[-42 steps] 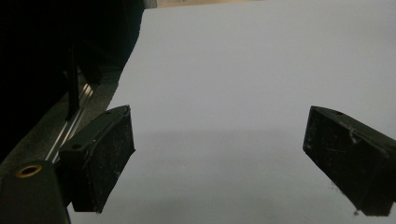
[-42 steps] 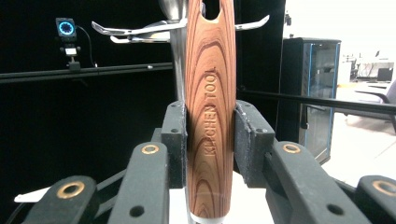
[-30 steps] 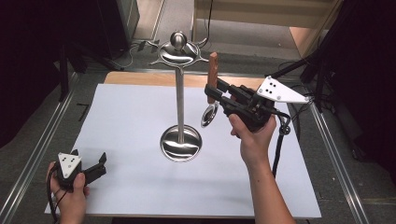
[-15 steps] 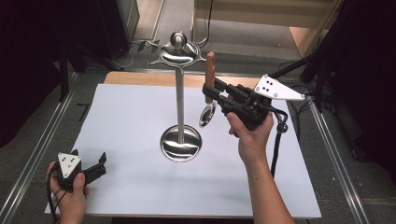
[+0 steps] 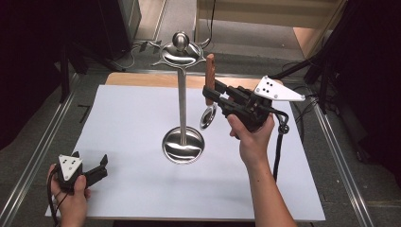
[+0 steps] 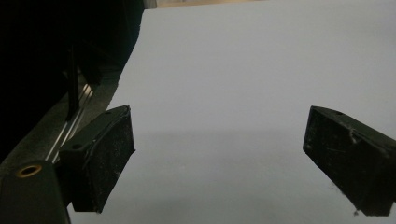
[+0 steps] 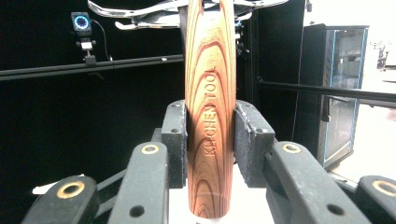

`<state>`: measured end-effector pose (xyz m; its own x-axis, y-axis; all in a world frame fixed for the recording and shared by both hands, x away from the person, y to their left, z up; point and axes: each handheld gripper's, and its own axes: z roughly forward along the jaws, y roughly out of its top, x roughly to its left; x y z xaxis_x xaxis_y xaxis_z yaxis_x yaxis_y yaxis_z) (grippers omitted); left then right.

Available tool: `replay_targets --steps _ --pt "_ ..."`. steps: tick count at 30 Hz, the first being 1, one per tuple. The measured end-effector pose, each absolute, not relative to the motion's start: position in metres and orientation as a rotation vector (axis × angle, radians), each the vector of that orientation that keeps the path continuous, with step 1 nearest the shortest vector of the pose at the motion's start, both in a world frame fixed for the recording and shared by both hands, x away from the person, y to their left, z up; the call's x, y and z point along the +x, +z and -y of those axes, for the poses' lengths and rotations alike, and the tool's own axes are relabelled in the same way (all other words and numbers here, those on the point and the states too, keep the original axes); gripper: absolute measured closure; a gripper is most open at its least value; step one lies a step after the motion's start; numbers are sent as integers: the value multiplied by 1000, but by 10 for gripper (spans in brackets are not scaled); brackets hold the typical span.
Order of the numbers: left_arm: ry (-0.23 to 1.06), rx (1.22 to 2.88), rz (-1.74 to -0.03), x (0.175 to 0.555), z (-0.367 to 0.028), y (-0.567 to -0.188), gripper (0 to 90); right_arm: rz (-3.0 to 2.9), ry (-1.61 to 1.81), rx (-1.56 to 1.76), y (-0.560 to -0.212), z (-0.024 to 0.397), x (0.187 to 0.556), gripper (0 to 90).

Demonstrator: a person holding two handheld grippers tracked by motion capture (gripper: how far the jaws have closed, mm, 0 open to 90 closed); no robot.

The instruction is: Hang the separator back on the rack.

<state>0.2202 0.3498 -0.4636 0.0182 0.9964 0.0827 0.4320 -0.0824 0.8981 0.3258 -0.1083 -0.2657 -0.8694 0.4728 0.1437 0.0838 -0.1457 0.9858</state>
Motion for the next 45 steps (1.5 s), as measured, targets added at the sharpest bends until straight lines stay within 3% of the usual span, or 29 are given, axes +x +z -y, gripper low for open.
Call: replay_targets --steps 23,30,45 --pt "1033 1602 -1487 220 -349 -464 96 -1852 2083 599 -270 110 325 681" --pt "1030 1599 -1489 220 -350 -464 96 -1828 2040 655 -268 117 319 459" --pt "1029 1600 -1492 220 -349 -464 96 -1784 1880 837 -295 147 316 104"
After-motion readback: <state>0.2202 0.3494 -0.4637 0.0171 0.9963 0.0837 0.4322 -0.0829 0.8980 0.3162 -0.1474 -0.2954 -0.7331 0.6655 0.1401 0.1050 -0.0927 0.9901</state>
